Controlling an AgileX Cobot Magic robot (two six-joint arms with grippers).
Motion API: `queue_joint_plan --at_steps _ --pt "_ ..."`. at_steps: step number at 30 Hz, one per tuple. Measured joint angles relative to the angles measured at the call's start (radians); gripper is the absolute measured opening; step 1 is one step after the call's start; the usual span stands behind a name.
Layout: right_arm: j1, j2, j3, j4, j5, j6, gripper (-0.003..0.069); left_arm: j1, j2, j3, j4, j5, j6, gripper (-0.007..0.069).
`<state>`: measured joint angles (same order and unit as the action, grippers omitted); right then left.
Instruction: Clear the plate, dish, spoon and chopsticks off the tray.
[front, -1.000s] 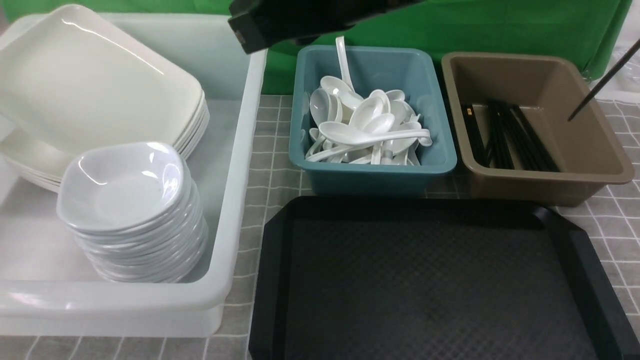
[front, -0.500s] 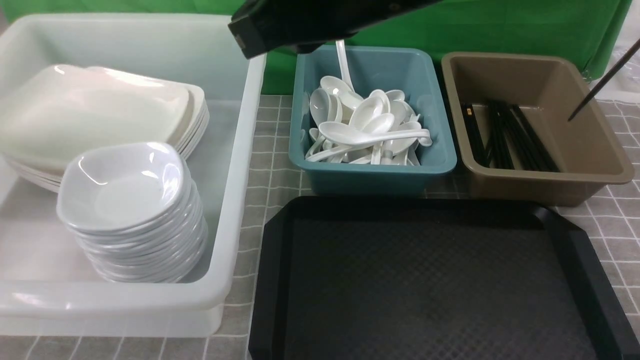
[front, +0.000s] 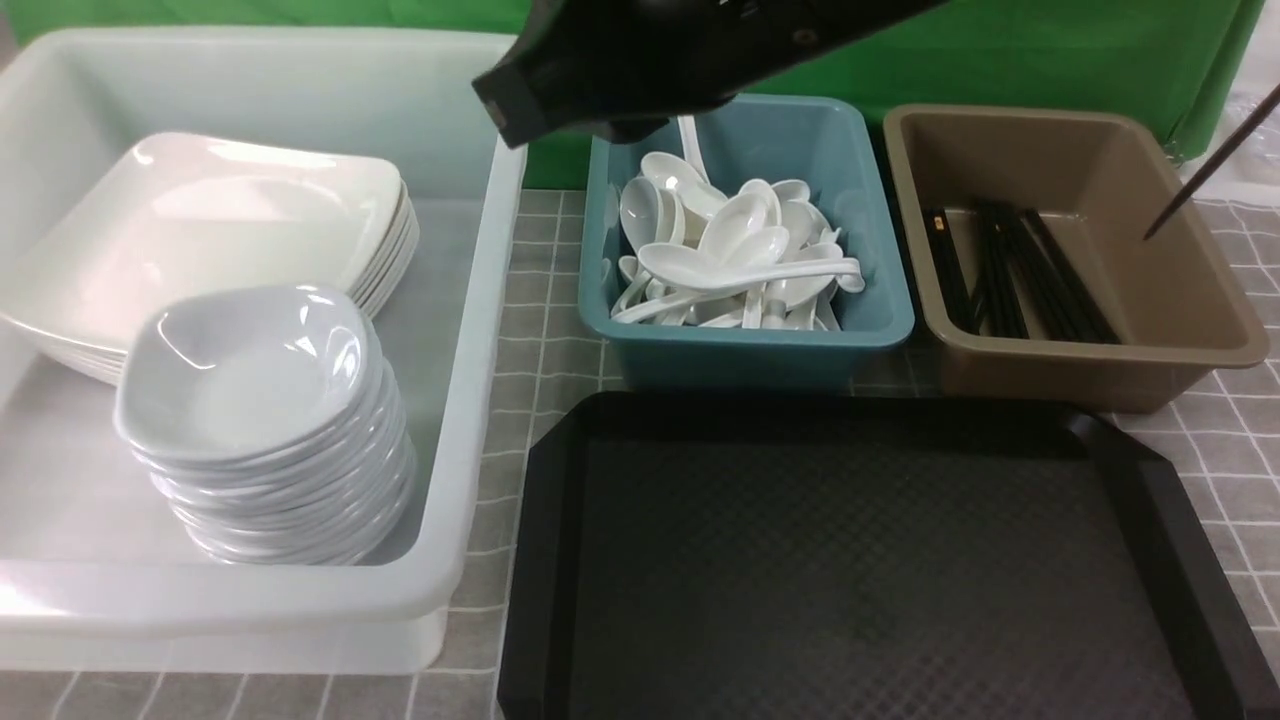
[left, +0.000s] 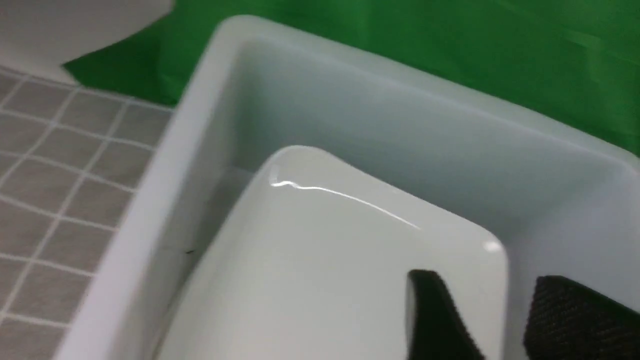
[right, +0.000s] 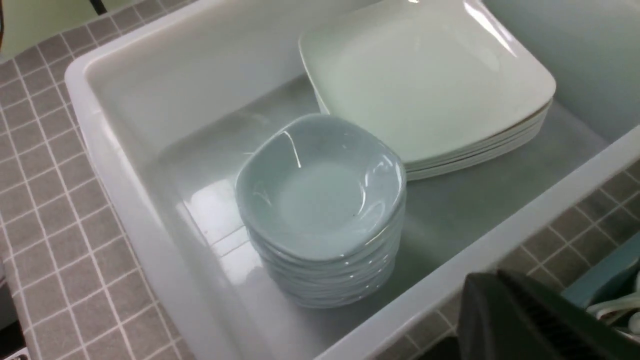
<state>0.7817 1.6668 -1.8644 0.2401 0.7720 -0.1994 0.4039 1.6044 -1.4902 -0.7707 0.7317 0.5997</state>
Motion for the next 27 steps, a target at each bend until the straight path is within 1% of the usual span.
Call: queue_joint_plan --at_steps 1,2,4,5,6,7,10,11,13,15,17,22,24,25,26,27 --pt "0.000 -0.011 0.000 -0.024 0.001 0.007 0.0028 -0.035 -0.021 -0.004 0.000 0.021 0.010 0.0112" --pt "-0.001 -0.027 0.000 -0.050 0.002 0.029 0.0028 -0.067 -0.037 -0.008 0.000 0.036 0.023 0.0066" --pt "-0.005 -0.054 0.000 -0.112 0.007 0.073 0.0028 -0.139 -0.072 -0.012 0.000 0.057 0.047 0.0028" --pt "-0.014 -0.094 0.000 -0.186 0.019 0.132 0.0028 -0.209 -0.103 -0.013 0.001 0.071 0.057 0.0012" --pt "-0.020 -0.125 0.000 -0.228 0.027 0.168 0.0028 -0.260 -0.125 -0.016 0.004 0.081 0.060 0.0008" --pt "-0.021 -0.125 0.000 -0.240 0.030 0.168 0.0028 -0.271 -0.130 -0.016 0.005 0.083 0.061 0.0008" --pt "-0.034 -0.246 0.004 -0.421 0.078 0.281 0.0029 -0.418 -0.208 -0.017 0.046 0.115 0.054 0.0001" --pt "-0.035 -0.299 0.012 -0.491 0.093 0.327 0.0029 -0.470 -0.242 -0.017 0.077 0.123 0.038 0.0001" --pt "-0.036 -0.374 0.046 -0.580 0.095 0.386 0.0029 -0.530 -0.291 -0.017 0.126 0.127 0.001 0.0001" --pt "-0.036 -0.489 0.127 -0.651 0.080 0.454 0.0029 -0.591 -0.358 -0.017 0.194 0.127 -0.052 0.0000" --pt "-0.036 -0.593 0.225 -0.687 0.045 0.497 0.0029 -0.624 -0.415 -0.013 0.230 0.132 -0.088 0.0000" --pt "-0.036 -0.837 0.526 -0.734 -0.124 0.594 0.0029 -0.638 -0.526 0.036 0.241 0.137 -0.117 0.0000" --pt "-0.036 -1.011 0.756 -0.794 -0.285 0.655 0.0027 -0.638 -0.620 0.108 0.243 0.138 -0.130 0.0000" --pt "-0.036 -1.023 0.756 -0.799 -0.297 0.659 0.0026 -0.638 -0.620 0.108 0.243 0.139 -0.131 0.0000" --pt "-0.036 -1.107 0.876 -0.835 -0.378 0.680 0.0026 -0.638 -0.672 0.163 0.244 0.141 -0.141 0.0000" --pt "-0.036 -1.152 0.932 -0.856 -0.423 0.686 0.0026 -0.638 -0.719 0.203 0.248 0.143 -0.158 0.0000"
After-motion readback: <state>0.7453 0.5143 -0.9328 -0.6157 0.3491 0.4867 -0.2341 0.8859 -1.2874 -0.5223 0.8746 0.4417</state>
